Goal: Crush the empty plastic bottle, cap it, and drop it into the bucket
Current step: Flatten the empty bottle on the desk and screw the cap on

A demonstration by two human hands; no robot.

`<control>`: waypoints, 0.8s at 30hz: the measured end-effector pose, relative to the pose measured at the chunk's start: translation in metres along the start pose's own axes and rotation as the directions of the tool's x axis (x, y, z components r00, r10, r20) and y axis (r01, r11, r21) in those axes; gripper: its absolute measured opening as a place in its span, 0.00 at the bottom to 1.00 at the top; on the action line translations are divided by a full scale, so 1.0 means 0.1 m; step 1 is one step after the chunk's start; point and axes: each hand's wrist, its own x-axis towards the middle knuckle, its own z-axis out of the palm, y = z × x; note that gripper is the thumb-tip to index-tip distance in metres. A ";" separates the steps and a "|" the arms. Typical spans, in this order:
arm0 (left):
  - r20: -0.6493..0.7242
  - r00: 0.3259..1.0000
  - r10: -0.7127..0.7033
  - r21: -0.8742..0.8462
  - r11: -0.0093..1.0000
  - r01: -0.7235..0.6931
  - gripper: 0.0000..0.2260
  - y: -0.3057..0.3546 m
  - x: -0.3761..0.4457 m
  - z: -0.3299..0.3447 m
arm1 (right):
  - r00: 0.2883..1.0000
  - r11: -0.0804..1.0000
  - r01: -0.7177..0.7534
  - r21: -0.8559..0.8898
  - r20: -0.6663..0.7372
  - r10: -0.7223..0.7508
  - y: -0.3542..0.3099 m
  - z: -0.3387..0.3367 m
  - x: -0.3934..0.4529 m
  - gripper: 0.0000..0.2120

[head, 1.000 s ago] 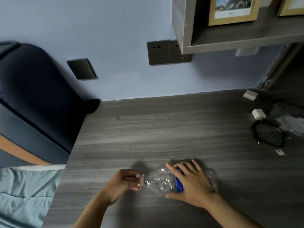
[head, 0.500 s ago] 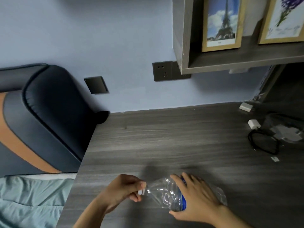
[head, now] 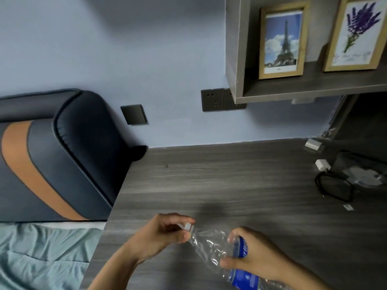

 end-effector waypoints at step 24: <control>0.011 0.998 0.068 -0.080 0.995 -0.067 0.11 0.08 -0.08 -0.06 | 0.990 0.996 0.026 0.088 -0.144 -0.014 -0.11 -0.01 -0.09 0.25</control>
